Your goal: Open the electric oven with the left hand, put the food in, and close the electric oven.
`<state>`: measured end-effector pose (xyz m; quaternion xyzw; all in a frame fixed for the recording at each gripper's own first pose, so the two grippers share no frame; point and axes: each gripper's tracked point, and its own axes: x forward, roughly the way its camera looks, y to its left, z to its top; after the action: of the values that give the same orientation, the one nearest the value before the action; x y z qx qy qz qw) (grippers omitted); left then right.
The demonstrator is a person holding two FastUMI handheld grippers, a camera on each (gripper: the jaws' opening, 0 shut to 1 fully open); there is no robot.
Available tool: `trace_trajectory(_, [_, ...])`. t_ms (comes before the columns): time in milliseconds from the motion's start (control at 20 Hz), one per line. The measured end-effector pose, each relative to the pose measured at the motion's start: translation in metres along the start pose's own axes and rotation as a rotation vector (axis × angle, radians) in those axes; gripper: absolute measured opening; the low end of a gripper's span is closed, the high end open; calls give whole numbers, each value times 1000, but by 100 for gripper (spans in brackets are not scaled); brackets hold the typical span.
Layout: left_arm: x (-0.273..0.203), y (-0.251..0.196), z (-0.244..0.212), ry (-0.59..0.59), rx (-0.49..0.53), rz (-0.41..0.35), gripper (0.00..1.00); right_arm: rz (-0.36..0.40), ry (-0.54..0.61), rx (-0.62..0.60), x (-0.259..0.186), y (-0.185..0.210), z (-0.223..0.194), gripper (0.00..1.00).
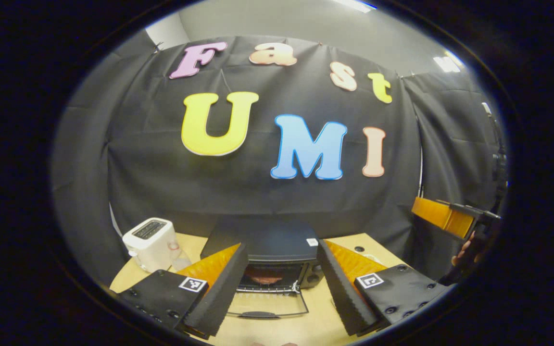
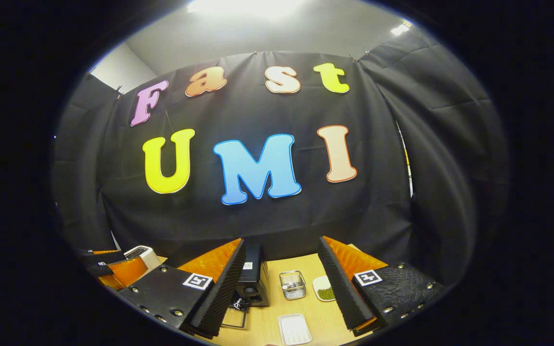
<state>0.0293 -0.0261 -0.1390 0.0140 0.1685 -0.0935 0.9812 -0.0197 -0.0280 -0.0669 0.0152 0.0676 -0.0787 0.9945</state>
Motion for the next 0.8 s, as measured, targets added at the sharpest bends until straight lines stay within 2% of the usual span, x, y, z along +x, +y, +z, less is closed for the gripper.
trace_trajectory(250, [12,2,-60,143,43,14,100,17,69,-39,2,-3,-31,92])
trace_trajectory(450, [18,6,-141,346,16,10,97,14,89,-45,4,-9,-40,92])
trace_trajectory(550, [24,4,-178,452,-9,-9,91,7,97,-39,5,-13,-42,92])
trace_trajectory(600, [27,6,-194,494,2,-2,91,3,100,-38,5,-16,-43,92])
trace_trajectory(650, [30,11,-210,532,25,2,97,-2,103,-39,6,-20,-45,92])
trace_trajectory(700, [32,14,-222,567,48,3,96,-7,108,-39,6,-23,-47,92])
trace_trajectory(750, [34,16,-235,601,63,0,100,-12,113,-40,6,-25,-49,92])
trace_trajectory(800, [35,16,-247,637,68,-4,99,-17,120,-39,5,-28,-52,92])
